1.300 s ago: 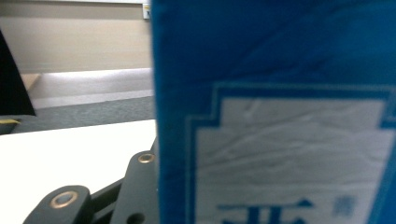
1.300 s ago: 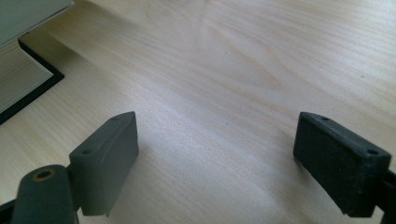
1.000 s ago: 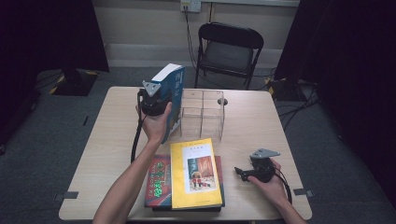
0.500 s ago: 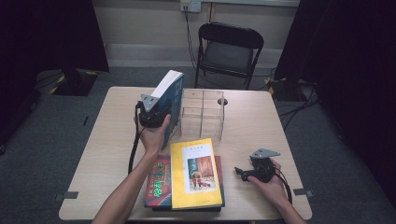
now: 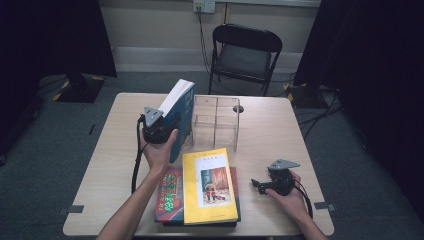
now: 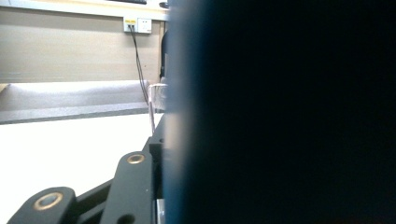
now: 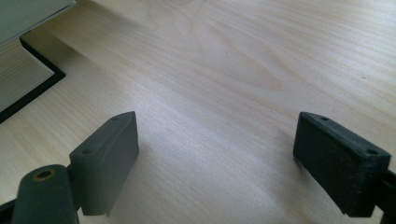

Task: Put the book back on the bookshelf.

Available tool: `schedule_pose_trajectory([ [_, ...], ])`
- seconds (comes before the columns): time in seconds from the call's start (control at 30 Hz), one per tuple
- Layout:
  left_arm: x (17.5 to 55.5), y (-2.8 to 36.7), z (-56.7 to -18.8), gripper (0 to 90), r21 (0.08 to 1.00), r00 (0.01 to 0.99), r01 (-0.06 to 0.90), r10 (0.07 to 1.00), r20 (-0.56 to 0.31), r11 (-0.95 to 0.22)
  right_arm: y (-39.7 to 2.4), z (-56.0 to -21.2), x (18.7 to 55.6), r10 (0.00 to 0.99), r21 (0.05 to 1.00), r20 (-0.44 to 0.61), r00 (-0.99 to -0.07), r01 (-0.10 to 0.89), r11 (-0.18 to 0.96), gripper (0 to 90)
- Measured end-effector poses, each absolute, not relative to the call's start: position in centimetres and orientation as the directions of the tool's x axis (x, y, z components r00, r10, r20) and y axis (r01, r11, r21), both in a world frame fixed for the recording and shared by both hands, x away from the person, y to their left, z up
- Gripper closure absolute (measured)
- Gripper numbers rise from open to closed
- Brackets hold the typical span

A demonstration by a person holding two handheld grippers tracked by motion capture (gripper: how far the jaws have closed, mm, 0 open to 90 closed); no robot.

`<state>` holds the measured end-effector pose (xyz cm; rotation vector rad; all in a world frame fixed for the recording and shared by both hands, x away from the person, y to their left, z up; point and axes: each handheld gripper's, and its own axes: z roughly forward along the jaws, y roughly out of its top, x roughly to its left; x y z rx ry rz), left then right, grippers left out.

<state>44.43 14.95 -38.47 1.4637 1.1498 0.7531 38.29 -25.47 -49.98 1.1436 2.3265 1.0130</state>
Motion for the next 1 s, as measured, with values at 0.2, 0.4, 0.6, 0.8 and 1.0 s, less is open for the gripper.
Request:
schedule_pose_trajectory([
  [0.2,44.1,15.4,-37.9,53.7,0.968,0.356,0.247,0.926,-0.128,0.039,-25.4,-50.0,38.3,0.798,0.734,-0.004,-0.603,0.541,0.412,14.0],
  [0.4,43.5,16.0,-36.8,51.3,0.970,0.389,0.235,0.908,-0.154,0.063,-25.4,-50.0,38.3,0.798,0.734,-0.004,-0.603,0.541,0.412,14.0],
  [0.6,43.2,16.6,-36.1,48.2,0.968,0.418,0.245,0.895,-0.157,0.056,-25.4,-50.0,38.3,0.798,0.734,-0.003,-0.602,0.541,0.411,14.0],
  [0.8,43.3,17.0,-35.9,45.1,0.961,0.444,0.274,0.880,-0.169,0.046,-25.4,-50.0,38.3,0.798,0.733,-0.003,-0.602,0.541,0.411,14.0],
  [1.0,43.1,17.6,-35.3,45.1,0.961,0.452,0.275,0.877,-0.162,0.036,-25.4,-50.0,38.3,0.798,0.733,-0.003,-0.602,0.541,0.411,14.0],
])
